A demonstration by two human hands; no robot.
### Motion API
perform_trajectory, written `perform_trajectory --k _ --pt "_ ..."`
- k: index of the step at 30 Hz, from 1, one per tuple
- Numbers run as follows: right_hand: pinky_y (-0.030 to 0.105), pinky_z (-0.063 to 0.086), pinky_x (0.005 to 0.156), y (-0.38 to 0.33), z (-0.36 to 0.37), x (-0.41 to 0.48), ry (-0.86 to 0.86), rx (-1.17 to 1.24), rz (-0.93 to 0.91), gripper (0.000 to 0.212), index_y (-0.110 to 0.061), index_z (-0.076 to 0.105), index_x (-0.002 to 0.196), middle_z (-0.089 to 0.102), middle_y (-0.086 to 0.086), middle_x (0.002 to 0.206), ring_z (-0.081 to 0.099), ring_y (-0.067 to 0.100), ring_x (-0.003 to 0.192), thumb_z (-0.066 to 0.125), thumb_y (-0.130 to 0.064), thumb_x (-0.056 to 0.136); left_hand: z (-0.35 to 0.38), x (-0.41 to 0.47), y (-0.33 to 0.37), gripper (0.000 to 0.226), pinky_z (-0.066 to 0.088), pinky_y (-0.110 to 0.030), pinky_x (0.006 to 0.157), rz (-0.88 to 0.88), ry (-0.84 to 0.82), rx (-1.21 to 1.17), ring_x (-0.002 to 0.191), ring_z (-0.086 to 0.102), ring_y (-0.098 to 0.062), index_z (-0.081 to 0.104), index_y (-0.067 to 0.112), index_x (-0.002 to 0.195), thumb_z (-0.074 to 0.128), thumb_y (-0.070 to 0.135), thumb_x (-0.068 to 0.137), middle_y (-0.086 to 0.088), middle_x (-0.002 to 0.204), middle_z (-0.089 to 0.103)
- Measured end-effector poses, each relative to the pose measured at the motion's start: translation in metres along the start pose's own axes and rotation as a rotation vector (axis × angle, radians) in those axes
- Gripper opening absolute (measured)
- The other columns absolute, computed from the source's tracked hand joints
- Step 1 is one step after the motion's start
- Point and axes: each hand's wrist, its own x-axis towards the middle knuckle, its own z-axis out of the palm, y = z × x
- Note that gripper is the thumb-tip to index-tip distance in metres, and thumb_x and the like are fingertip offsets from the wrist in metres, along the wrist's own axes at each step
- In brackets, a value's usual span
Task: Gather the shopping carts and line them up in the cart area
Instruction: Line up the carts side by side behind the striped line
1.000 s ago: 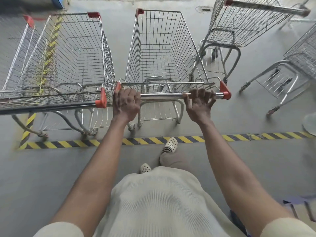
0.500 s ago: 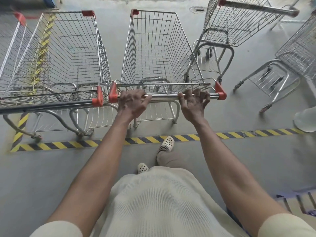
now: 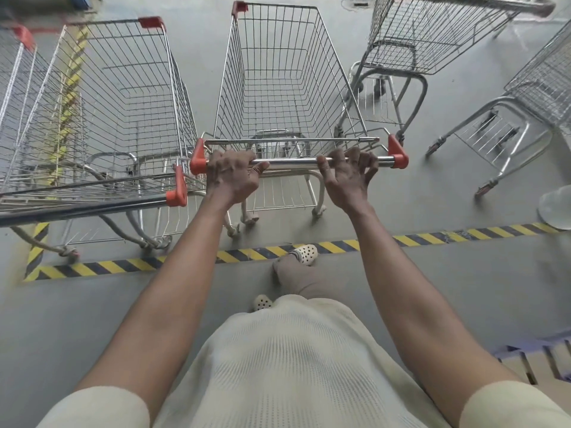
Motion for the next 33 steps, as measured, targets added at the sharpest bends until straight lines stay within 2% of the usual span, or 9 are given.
perform_trajectory --k 4,8,11,14,16,20,24,28,33 --pt "0.058 0.005 0.118 -0.004 0.005 0.032 0.001 -0.009 -0.011 0.046 -0.034 0.052 0.113 0.036 0.005 0.126 0.018 0.031 0.14 0.026 -0.07 0.1 -0.003 0.029 -0.007 0.029 0.029 -0.036 0.082 -0.032 -0.003 -0.001 0.074 0.054 -0.023 0.06 0.023 0.08 0.047 0.043 0.098 0.003 0.076 0.06" --pt "0.058 0.006 0.118 -0.013 0.011 0.069 -0.011 -0.009 -0.035 0.045 -0.035 0.052 0.115 0.036 0.004 0.127 0.02 0.033 0.14 0.027 -0.069 0.101 -0.006 0.061 -0.017 0.023 0.031 -0.039 0.089 -0.057 -0.04 -0.038 0.082 0.051 -0.021 0.061 0.022 0.087 0.046 0.036 0.096 0.005 0.084 0.057" --pt "0.054 0.003 0.118 -0.024 0.016 0.1 -0.029 -0.036 -0.053 0.047 -0.034 0.051 0.122 0.034 0.003 0.129 0.018 0.028 0.14 0.027 -0.069 0.102 -0.008 0.094 -0.034 0.015 0.028 -0.037 0.086 -0.083 -0.072 -0.036 0.085 0.049 -0.022 0.057 0.024 0.084 0.052 0.029 0.097 0.007 0.081 0.051" --pt "0.057 0.012 0.116 -0.035 0.017 0.141 -0.06 -0.077 -0.047 0.059 -0.034 0.05 0.128 0.038 0.002 0.128 0.026 0.03 0.138 0.019 -0.076 0.098 -0.015 0.135 -0.044 0.014 0.028 -0.038 0.091 -0.113 -0.109 -0.077 0.088 0.047 -0.02 0.057 0.028 0.081 0.056 0.024 0.095 0.007 0.08 0.049" --pt "0.051 0.018 0.112 -0.04 0.013 0.166 -0.064 -0.117 -0.06 0.065 -0.032 0.053 0.127 0.043 0.001 0.122 0.034 0.027 0.13 0.018 -0.078 0.096 -0.017 0.16 -0.047 0.018 0.026 -0.038 0.09 -0.139 -0.133 -0.099 0.09 0.047 -0.021 0.056 0.031 0.08 0.055 0.019 0.094 0.005 0.079 0.049" --pt "0.044 0.017 0.105 -0.042 0.005 0.203 -0.074 -0.169 -0.096 0.071 -0.03 0.057 0.131 0.051 0.001 0.122 0.04 0.025 0.122 0.02 -0.079 0.095 -0.016 0.198 -0.051 0.014 0.023 -0.038 0.09 -0.173 -0.152 -0.096 0.092 0.048 -0.024 0.057 0.02 0.082 0.051 0.012 0.091 0.002 0.079 0.049" --pt "0.045 0.021 0.106 -0.043 0.005 0.221 -0.106 -0.172 -0.085 0.074 -0.03 0.058 0.127 0.051 0.002 0.123 0.04 0.025 0.123 0.017 -0.081 0.093 -0.019 0.213 -0.049 0.03 0.026 -0.039 0.09 -0.164 -0.13 -0.084 0.088 0.044 -0.022 0.04 0.03 0.07 0.051 0.015 0.094 0.005 0.076 0.045" --pt "0.043 0.02 0.104 -0.04 0.003 0.217 -0.077 -0.17 -0.097 0.065 -0.03 0.059 0.115 0.053 0.0 0.115 0.043 0.025 0.119 0.022 -0.079 0.095 -0.016 0.209 -0.048 0.024 0.025 -0.04 0.088 -0.185 -0.13 -0.092 0.088 0.045 -0.023 0.045 0.025 0.072 0.051 0.022 0.095 0.003 0.076 0.047" --pt "0.042 0.019 0.102 -0.035 0.001 0.195 -0.047 -0.162 -0.1 0.06 -0.03 0.061 0.115 0.056 0.001 0.115 0.045 0.025 0.12 0.027 -0.076 0.097 -0.014 0.185 -0.043 0.025 0.026 -0.042 0.089 -0.196 -0.167 -0.144 0.088 0.048 -0.023 0.053 0.024 0.074 0.045 0.04 0.091 -0.003 0.08 0.057"
